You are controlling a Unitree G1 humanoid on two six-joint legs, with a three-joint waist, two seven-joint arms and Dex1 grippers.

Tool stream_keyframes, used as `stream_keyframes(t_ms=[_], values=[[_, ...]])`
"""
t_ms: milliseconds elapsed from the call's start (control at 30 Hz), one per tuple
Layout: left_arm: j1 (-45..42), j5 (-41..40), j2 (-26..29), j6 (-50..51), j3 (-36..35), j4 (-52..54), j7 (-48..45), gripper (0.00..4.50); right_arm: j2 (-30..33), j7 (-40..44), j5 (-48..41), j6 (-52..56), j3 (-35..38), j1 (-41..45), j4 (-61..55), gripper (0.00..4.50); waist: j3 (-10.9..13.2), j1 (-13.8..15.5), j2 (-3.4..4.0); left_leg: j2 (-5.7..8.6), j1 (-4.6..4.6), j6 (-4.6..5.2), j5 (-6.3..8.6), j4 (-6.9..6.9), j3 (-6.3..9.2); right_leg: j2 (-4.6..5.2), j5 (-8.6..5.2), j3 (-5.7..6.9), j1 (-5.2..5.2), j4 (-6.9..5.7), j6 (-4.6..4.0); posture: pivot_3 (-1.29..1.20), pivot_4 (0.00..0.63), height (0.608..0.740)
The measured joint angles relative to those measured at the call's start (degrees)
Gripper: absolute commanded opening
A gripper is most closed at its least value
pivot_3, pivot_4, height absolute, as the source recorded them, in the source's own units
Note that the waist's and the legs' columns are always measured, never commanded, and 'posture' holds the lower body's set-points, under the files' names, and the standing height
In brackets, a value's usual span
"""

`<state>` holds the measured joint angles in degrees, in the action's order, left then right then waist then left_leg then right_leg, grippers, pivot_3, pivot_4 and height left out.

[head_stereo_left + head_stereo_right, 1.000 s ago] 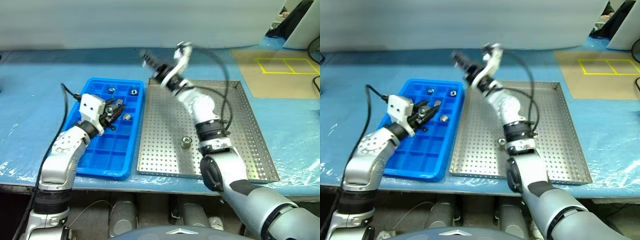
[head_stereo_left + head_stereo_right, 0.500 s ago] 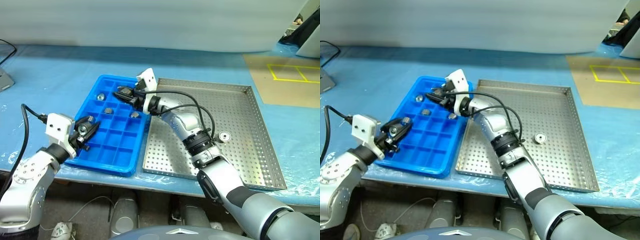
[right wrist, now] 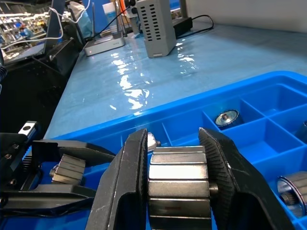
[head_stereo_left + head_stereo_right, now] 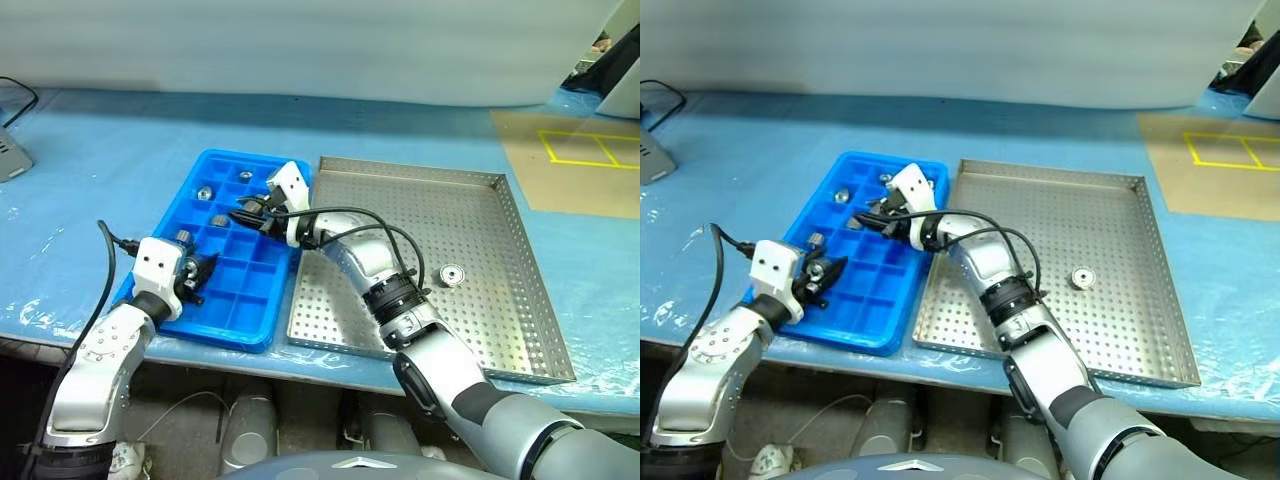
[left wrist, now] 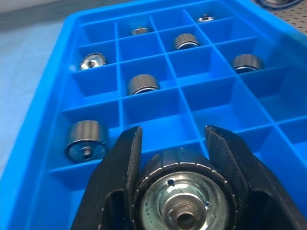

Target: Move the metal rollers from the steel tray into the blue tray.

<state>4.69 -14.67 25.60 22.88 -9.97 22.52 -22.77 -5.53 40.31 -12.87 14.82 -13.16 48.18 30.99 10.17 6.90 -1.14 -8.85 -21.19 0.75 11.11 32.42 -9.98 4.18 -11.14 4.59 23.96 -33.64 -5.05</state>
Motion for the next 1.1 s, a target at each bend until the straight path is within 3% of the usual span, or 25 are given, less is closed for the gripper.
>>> stream_keyframes(t_ms=[167,500,733,867,1100], values=[[-1.45,0.47,-0.05,0.07,0.39,-1.36,0.33,4.35,-0.3,0.09,0.47,0.65,-0.07,-2.2,-0.2,1.24,0.0,-0.08,0.0,0.0,0.07,-0.01,-0.01,0.0,0.0,0.0,0.0,0.0,-0.05,-0.01,0.0,0.22,0.15,0.74],[-1.52,-6.71,5.71,0.89,-8.86,2.17,-4.69,4.35,-1.07,1.04,1.99,1.26,-1.94,-2.66,1.34,1.24,0.0,0.08,-0.01,0.01,0.08,-0.01,-0.01,0.0,0.01,0.0,0.0,0.0,-0.08,-0.02,-0.01,0.3,0.15,0.74],[4.75,-12.35,6.5,2.51,-14.75,9.38,-6.98,4.35,-1.17,-0.18,3.71,-2.14,-2.88,-0.84,6.98,1.24,0.04,0.58,0.07,0.0,0.41,-0.05,-0.02,-0.06,0.02,0.0,-0.03,-0.01,-0.35,-0.03,0.01,0.35,0.15,0.74],[7.49,-13.04,6.48,2.61,-15.88,11.89,-6.55,4.35,-1.28,-1.12,4.14,-4.46,-2.62,1.55,12.07,1.24,0.26,1.28,0.36,0.01,1.11,-0.05,0.0,-0.09,0.04,0.0,-0.29,-0.05,-0.99,0.01,0.43,0.38,0.15,0.74],[9.25,-13.1,5.75,2.49,-15.92,12.47,-5.4,4.35,-1.43,-0.76,7.0,-9.84,-4.28,4.59,18.24,1.24,0.27,2.21,0.38,0.02,1.14,-0.06,0.0,-0.22,0.06,0.0,-0.29,-0.07,-0.96,0.03,0.44,0.39,0.15,0.74]])
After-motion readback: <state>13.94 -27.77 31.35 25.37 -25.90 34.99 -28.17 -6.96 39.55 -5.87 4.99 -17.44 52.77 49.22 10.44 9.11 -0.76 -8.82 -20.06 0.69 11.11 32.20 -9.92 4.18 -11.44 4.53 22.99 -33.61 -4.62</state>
